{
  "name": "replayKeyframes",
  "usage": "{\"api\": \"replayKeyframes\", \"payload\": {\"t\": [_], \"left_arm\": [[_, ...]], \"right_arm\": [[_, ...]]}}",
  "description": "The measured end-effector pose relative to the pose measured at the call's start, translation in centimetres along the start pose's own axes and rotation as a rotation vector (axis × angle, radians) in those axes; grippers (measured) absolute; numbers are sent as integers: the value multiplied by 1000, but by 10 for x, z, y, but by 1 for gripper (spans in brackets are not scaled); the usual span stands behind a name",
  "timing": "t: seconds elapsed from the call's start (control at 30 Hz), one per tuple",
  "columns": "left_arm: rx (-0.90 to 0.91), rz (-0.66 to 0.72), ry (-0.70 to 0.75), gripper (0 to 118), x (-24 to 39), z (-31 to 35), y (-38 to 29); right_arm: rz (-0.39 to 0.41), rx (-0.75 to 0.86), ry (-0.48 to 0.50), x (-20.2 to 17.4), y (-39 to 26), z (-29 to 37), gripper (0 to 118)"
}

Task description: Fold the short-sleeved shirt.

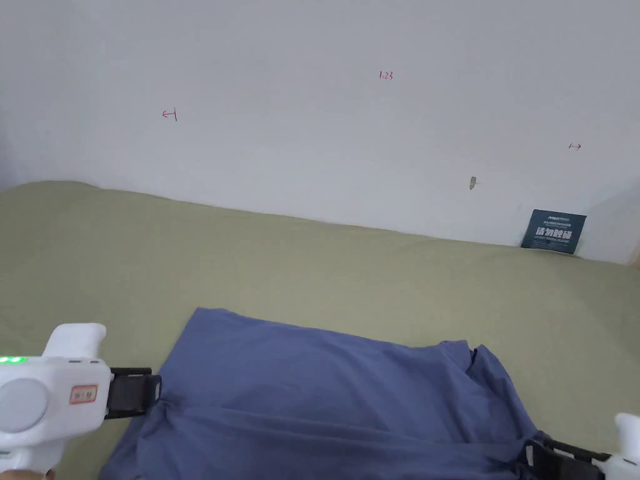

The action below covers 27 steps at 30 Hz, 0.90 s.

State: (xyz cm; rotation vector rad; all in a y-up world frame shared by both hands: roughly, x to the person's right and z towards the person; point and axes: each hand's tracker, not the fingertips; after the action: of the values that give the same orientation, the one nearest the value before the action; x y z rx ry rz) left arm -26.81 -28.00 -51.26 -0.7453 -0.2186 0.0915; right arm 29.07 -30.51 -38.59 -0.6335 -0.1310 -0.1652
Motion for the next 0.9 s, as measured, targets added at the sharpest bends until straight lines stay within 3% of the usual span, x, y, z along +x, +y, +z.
{"api": "replayKeyframes", "payload": {"t": [0.07,0.1,0.13,0.17,0.2,0.3,0.43,0.57,0.6,0.67,0.7,0.8,0.9], "left_arm": [[48,-31,-42,79,-2,23,-21],[47,-25,-42,70,-1,30,-34],[37,-20,-39,45,0,36,-47],[6,-4,-23,17,-2,34,-59],[-12,7,4,0,-1,34,-74],[-63,29,0,0,-5,26,-107],[-89,39,9,0,-13,15,-126],[-95,38,15,0,-20,-2,-109],[-81,39,23,8,-21,-7,-102],[-76,42,39,76,-25,-27,-84],[-81,48,36,97,-27,-36,-79],[-106,85,5,98,-36,-72,-58],[-180,57,82,97,-36,-108,-52]], "right_arm": [[-9,-15,2,-8,-17,23,79],[-28,-25,12,-10,-27,30,61],[-60,-56,45,-11,-38,35,21],[-89,-86,97,-10,-50,35,0],[-100,-88,124,-9,-62,33,0],[-89,-80,88,-11,-91,34,0],[34,-96,41,-21,-94,31,0],[-22,-79,75,-20,-84,26,0],[-28,-79,76,-19,-81,25,0],[-21,-76,70,-20,-78,24,0],[-17,-74,70,-20,-78,24,0],[-12,-62,67,-21,-72,27,0],[-33,-44,51,-14,-72,24,0]]}}
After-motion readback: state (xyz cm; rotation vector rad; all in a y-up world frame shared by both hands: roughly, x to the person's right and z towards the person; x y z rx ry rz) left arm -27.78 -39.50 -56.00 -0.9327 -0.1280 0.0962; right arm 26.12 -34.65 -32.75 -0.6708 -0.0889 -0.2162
